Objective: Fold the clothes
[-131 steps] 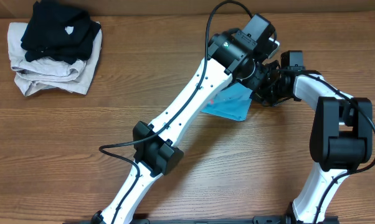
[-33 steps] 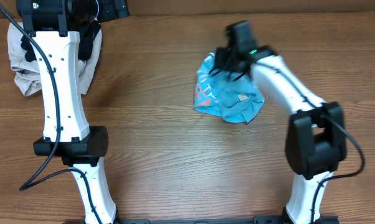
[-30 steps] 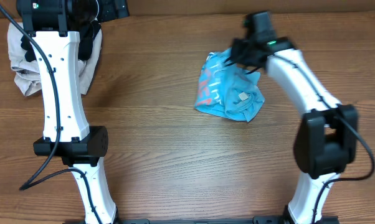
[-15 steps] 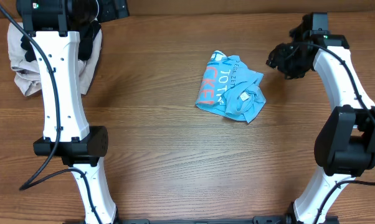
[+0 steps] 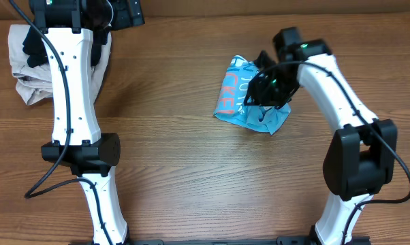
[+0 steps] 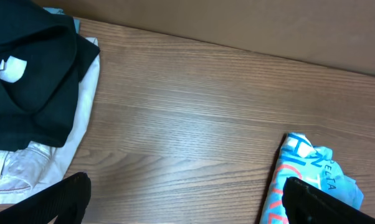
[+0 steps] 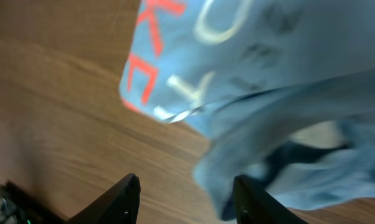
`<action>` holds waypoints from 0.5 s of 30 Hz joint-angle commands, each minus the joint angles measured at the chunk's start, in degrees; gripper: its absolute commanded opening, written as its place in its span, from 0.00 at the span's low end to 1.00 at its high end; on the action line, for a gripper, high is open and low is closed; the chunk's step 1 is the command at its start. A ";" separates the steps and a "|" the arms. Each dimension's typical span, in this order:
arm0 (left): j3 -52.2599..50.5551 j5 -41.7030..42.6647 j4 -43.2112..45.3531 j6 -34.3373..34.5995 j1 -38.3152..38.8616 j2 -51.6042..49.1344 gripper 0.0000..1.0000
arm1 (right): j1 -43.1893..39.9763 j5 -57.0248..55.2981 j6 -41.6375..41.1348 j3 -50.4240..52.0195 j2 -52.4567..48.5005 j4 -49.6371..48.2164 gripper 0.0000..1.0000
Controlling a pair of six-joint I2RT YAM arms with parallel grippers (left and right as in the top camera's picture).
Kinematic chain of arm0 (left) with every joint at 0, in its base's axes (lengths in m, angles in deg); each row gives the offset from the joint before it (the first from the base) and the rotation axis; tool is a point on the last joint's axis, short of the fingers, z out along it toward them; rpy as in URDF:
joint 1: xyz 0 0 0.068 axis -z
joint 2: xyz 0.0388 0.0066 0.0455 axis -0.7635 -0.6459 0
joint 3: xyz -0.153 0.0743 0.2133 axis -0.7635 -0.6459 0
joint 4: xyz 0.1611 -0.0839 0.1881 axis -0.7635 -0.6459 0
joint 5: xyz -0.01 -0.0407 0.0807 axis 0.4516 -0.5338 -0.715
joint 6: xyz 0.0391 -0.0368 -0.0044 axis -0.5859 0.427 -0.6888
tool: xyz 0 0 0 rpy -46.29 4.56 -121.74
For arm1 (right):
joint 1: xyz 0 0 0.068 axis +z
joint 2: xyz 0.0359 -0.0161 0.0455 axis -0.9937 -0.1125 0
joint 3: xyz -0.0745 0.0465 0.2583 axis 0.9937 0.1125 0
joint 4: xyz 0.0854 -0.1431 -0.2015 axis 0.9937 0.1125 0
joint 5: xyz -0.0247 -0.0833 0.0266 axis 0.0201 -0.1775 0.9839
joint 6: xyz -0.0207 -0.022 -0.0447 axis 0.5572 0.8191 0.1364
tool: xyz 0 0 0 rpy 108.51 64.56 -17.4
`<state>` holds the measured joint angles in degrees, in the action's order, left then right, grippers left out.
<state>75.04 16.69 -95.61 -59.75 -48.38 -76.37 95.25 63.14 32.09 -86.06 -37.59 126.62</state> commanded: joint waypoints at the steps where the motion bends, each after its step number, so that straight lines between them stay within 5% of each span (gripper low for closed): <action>1: -0.20 0.09 -0.20 -1.60 -0.17 -0.13 1.00 | 1.40 -8.46 -3.80 4.13 2.19 -1.73 0.50; 8: -0.20 0.07 -0.63 -1.62 -0.17 -0.13 1.00 | 1.46 -13.03 -7.37 8.48 2.19 -4.26 0.40; 14: -0.20 0.07 -0.63 -1.81 -0.17 -0.13 1.00 | 1.46 -12.76 -7.43 8.48 2.36 -2.84 0.04; 15: -0.20 0.04 -0.63 -1.84 -0.20 -0.13 1.00 | 1.46 -12.81 -7.58 8.46 2.62 -2.16 0.04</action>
<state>75.04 16.69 -96.11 -59.77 -48.38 -76.39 96.91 51.28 24.99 -77.60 -37.27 123.50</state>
